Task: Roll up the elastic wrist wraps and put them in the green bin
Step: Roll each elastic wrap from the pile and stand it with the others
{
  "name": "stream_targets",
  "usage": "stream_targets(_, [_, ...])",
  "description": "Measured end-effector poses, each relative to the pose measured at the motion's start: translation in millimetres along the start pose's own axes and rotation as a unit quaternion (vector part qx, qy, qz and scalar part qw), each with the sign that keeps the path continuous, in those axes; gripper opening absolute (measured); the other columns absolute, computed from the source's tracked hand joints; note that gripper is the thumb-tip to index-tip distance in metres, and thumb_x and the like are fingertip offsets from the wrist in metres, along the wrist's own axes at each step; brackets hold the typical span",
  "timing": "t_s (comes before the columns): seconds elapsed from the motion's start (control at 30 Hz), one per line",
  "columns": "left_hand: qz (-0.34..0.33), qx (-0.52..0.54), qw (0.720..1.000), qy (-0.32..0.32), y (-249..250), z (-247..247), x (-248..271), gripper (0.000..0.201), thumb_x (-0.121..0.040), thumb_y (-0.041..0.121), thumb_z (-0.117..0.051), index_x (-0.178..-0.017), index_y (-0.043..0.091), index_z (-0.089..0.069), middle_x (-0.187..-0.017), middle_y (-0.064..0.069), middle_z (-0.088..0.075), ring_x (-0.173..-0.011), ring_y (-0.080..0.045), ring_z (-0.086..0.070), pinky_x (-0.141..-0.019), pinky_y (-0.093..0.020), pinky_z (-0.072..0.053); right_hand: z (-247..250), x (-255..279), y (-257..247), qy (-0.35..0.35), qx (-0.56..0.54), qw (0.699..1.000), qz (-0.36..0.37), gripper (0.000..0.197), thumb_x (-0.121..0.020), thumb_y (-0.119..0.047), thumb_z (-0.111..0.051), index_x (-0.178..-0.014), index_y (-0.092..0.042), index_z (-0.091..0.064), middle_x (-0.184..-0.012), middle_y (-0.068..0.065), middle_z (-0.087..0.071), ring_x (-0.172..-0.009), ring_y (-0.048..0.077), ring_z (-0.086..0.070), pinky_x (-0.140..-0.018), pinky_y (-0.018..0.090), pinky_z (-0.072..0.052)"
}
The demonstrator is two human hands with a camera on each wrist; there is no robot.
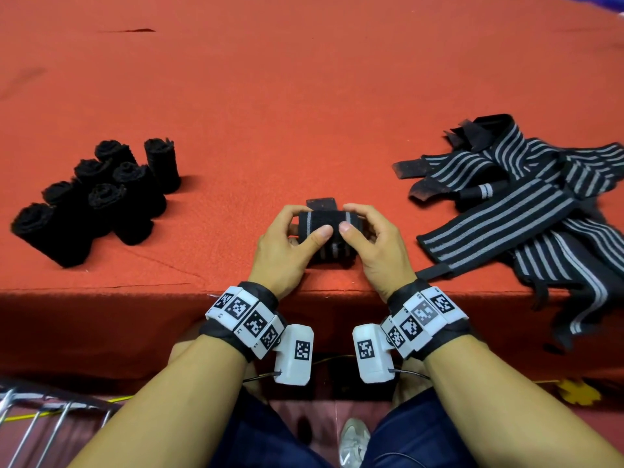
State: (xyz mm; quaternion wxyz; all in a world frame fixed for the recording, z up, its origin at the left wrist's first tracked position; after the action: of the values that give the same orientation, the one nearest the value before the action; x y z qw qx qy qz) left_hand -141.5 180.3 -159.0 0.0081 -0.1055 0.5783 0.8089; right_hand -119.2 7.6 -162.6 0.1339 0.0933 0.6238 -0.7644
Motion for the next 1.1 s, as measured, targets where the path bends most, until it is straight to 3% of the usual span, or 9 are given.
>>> stream_targets(0.13, [0.006,-0.014,1.000,0.002,2.0,-0.2,1.1,0.038,-0.079,0.062,-0.067,-0.109,0.039,-0.061,-0.092,0.010,-0.072,-0.082,-0.009,-0.069,-0.081,-0.043,-0.059,-1.6,-1.2,1.3,0.013,0.012,1.000,-0.017,0.020,-0.097,-0.032,-0.065,-0.112,-0.020,-0.069,-0.100,-0.007,-0.073,-0.093,0.006,-0.068,-0.083,0.023,-0.052])
stream_targets(0.27, [0.002,-0.044,0.999,-0.019,2.9,0.5,3.7,0.057,-0.073,0.060,-0.072,-0.122,0.037,-0.056,-0.104,0.018,-0.069,-0.090,0.003,-0.066,-0.087,-0.032,-0.057,-3.6,-4.7,2.9,0.031,0.029,0.999,-0.026,0.037,-0.091,-0.056,-0.057,-0.104,-0.025,-0.073,-0.095,-0.008,-0.075,-0.091,0.009,-0.070,-0.086,0.036,-0.057])
stream_targets(0.4, [-0.014,-0.023,0.999,-0.033,2.6,2.0,3.5,0.058,-0.073,0.050,-0.079,-0.125,0.039,-0.056,-0.112,0.017,-0.067,-0.099,-0.001,-0.068,-0.091,-0.033,-0.057,-4.7,-8.8,5.9,0.035,0.046,0.998,-0.041,0.047,-0.088,-0.066,-0.055,-0.102,-0.025,-0.074,-0.090,-0.004,-0.076,-0.089,0.016,-0.071,-0.085,0.046,-0.057])
stream_targets(0.53, [-0.008,-0.015,1.000,-0.017,-0.7,1.8,0.3,0.050,-0.078,0.048,-0.080,-0.123,0.034,-0.063,-0.113,0.013,-0.070,-0.102,-0.004,-0.067,-0.094,-0.038,-0.056,-2.7,-7.7,4.9,0.021,0.059,0.997,-0.052,0.051,-0.085,-0.069,-0.053,-0.108,-0.028,-0.073,-0.097,-0.005,-0.075,-0.087,0.014,-0.070,-0.086,0.044,-0.056])
stream_targets(0.67, [0.004,-0.011,1.000,0.002,-1.0,0.0,-4.7,0.045,-0.080,0.052,-0.074,-0.120,0.034,-0.066,-0.107,0.018,-0.072,-0.102,0.001,-0.066,-0.095,-0.037,-0.055,-1.2,-4.1,2.2,-0.004,0.038,0.999,-0.023,0.050,-0.084,-0.051,-0.062,-0.133,-0.039,-0.058,-0.117,-0.001,-0.065,-0.057,0.015,-0.048,-0.062,0.031,-0.049])
stream_targets(0.8, [0.003,-0.025,1.000,-0.005,-0.9,-0.7,-4.7,0.046,-0.078,0.057,-0.072,-0.120,0.043,-0.062,-0.109,0.022,-0.070,-0.103,0.004,-0.064,-0.096,-0.038,-0.055,-1.0,-5.3,4.7,-0.017,0.009,0.999,-0.034,0.039,-0.084,-0.051,-0.062,-0.122,-0.045,-0.063,-0.105,0.005,-0.070,-0.074,0.046,-0.062,-0.076,0.055,-0.058])
stream_targets(0.97, [-0.032,-0.056,0.997,-0.034,-5.2,0.5,-1.8,0.088,-0.065,0.045,-0.090,-0.142,0.043,-0.047,-0.136,0.015,-0.055,-0.125,-0.005,-0.056,-0.108,-0.036,-0.047,-5.0,-6.9,9.3,0.009,0.015,0.999,-0.046,0.049,-0.085,-0.054,-0.057,-0.126,-0.028,-0.067,-0.112,-0.005,-0.073,-0.104,0.014,-0.069,-0.098,0.046,-0.054])
stream_targets(1.03, [-0.050,-0.063,0.996,-0.048,-4.7,0.2,-1.5,0.091,-0.064,0.027,-0.094,-0.143,0.041,-0.049,-0.134,0.013,-0.053,-0.126,-0.004,-0.052,-0.108,-0.033,-0.046,-4.8,-7.9,9.2,0.019,0.033,0.998,-0.049,0.052,-0.085,-0.060,-0.055,-0.123,-0.028,-0.068,-0.114,-0.008,-0.073,-0.107,0.008,-0.067,-0.101,0.043,-0.052])
stream_targets(1.1, [-0.058,-0.049,0.996,-0.045,-5.5,0.2,-1.5,0.085,-0.064,0.027,-0.093,-0.137,0.041,-0.053,-0.129,0.013,-0.057,-0.121,-0.006,-0.056,-0.102,-0.037,-0.051,-4.5,-7.4,6.6,0.022,0.048,0.997,-0.056,0.053,-0.085,-0.063,-0.054,-0.123,-0.029,-0.069,-0.114,-0.010,-0.072,-0.107,0.006,-0.066,-0.100,0.041,-0.052])
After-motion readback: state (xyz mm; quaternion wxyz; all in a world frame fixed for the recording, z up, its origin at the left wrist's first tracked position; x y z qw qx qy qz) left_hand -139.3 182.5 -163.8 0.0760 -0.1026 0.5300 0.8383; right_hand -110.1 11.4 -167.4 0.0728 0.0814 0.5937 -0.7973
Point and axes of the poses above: each hand's wrist, its own x-axis away from the middle knuckle, its own z-axis out of the back of the hand, y = z × x, the point moved 2 cm from there along -x, towards the middle knuckle
